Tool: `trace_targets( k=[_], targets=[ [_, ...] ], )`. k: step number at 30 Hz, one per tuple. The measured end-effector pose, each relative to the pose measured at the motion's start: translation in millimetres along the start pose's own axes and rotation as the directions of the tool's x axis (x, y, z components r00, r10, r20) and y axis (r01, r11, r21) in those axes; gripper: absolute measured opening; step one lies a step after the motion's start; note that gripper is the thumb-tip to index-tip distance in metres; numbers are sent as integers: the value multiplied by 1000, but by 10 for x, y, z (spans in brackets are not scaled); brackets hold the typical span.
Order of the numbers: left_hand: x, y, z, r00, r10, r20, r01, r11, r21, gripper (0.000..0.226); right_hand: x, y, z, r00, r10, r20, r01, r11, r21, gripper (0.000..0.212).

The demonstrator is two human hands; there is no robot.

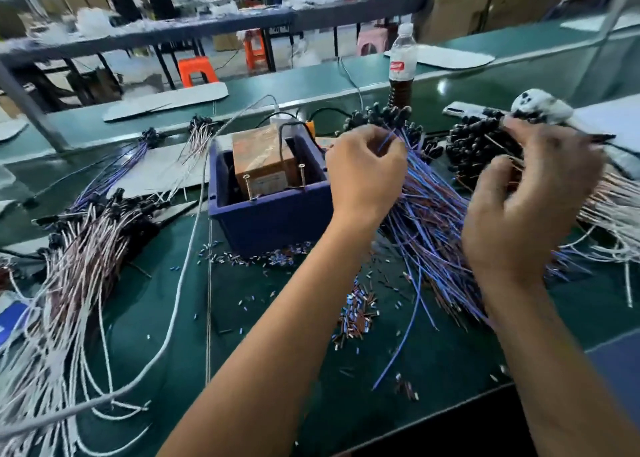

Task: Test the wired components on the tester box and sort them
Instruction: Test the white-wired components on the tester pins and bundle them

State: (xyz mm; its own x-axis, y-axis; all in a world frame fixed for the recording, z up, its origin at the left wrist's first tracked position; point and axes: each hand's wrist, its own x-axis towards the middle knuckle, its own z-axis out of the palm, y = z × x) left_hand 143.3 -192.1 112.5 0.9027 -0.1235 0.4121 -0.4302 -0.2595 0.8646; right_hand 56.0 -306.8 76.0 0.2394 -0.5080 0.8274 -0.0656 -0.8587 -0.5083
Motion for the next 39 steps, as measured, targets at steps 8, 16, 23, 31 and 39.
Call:
trace_targets(
  k=[8,16,23,31,39],
  targets=[
    [494,331,395,840,-383,384,493,244,-836,33,-30,2,-104,805,-38,592,-268,867,421,18],
    [850,111,421,920,-366,141,385,777,-498,18,311,219,-162,916,-53,398,-20,984,177,10],
    [795,-508,570,944,-326,50,311,931,191,29,-36,354,173,439,209,874,183,931,-315,92],
    [436,-488,349,915,-219,339,131,956,263,31,-66,341,232,425,269,864,148,921,-360,101],
    [-109,-558,-889,372,-374,850,107,927,361,20,-295,-493,290,799,-108,592,39,991,128,16]
  ],
)
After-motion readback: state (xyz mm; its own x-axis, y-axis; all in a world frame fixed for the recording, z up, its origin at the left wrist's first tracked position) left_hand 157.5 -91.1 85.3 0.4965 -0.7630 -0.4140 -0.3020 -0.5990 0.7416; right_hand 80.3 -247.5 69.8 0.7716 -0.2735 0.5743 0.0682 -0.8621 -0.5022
